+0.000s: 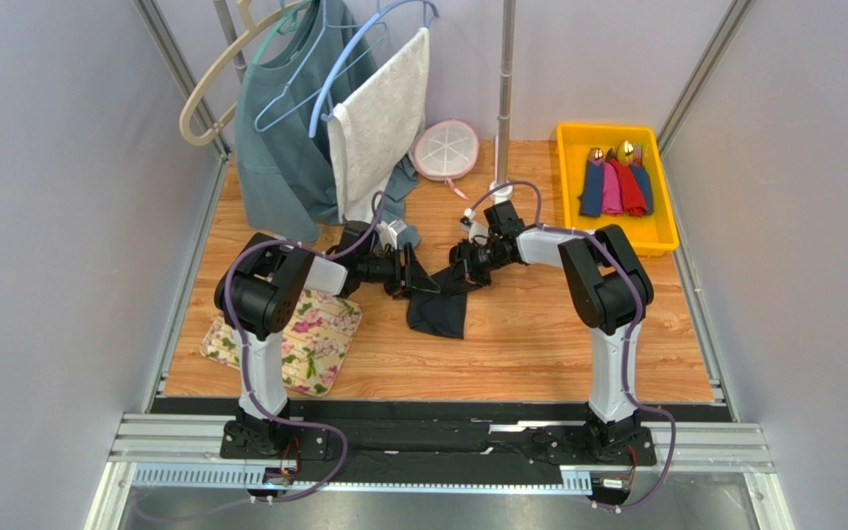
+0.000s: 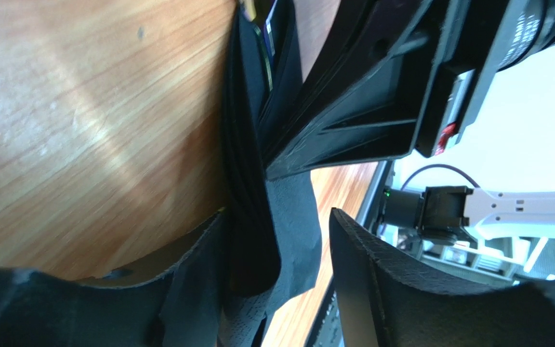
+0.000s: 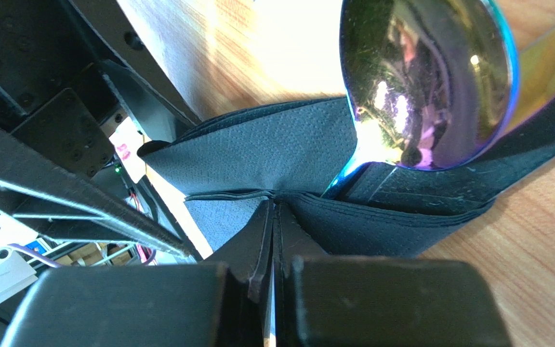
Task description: Place the utensils on the paper napkin and roll it up
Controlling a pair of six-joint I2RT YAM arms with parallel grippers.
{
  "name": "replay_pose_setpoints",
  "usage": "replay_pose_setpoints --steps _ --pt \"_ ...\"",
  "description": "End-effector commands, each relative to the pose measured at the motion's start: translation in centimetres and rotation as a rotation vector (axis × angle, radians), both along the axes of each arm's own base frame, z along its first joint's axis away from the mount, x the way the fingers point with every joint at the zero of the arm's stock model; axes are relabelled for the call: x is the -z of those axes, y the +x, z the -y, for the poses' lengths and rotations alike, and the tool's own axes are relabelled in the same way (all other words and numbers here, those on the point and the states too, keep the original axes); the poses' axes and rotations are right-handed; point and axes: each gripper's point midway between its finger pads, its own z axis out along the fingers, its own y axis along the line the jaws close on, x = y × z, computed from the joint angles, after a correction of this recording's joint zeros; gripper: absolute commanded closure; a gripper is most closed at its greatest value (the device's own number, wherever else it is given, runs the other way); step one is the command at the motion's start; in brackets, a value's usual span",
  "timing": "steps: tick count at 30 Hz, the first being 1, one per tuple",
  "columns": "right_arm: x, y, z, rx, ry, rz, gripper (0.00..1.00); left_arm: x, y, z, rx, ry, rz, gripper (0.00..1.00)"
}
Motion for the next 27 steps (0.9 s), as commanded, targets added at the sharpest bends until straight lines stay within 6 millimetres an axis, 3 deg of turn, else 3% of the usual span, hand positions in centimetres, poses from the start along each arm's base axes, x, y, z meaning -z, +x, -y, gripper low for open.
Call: replay_pose_setpoints --steps 1,4,8,11,12,15,21,27 --pt "3.0 -1.5 1.1 -0.017 -0.109 -0.038 1.00 -0.3 -1.4 0.0 0.062 -0.021 -0.010 0.47" --pt "3.0 -1.4 1.1 -0.014 -0.113 -0.037 1.00 -1.2 -3.1 -0.2 0.119 -0.054 -0.024 0.50" --pt "3.0 -1.3 1.1 -0.012 -0.116 -0.039 1.00 -2.7 -4.4 -0.5 0.160 -0.086 0.004 0.47" --pt "3.0 -1.3 1.1 -0.011 -0.117 -0.038 1.00 -3.5 -4.7 -0.9 0.143 -0.101 0.009 0.37" --pt "3.0 -1.3 1.1 -0.011 -0.115 -0.039 1.00 -3.8 -4.4 -1.0 0.117 -0.104 0.009 0.26" --pt "3.0 -1.3 1.1 -0.011 -0.117 -0.041 1.00 -3.4 -4.3 -1.5 0.076 -0.099 -0.035 0.18" --pt "2.9 -1.2 1.1 -0.010 -0.115 -0.035 1.00 -2.9 -4.3 -1.4 0.019 -0.118 -0.122 0.17" --pt "3.1 -1.2 1.1 -0.008 -0.116 -0.044 1.00 -2.2 -6.2 -1.7 -0.014 -0.103 -0.169 0.15"
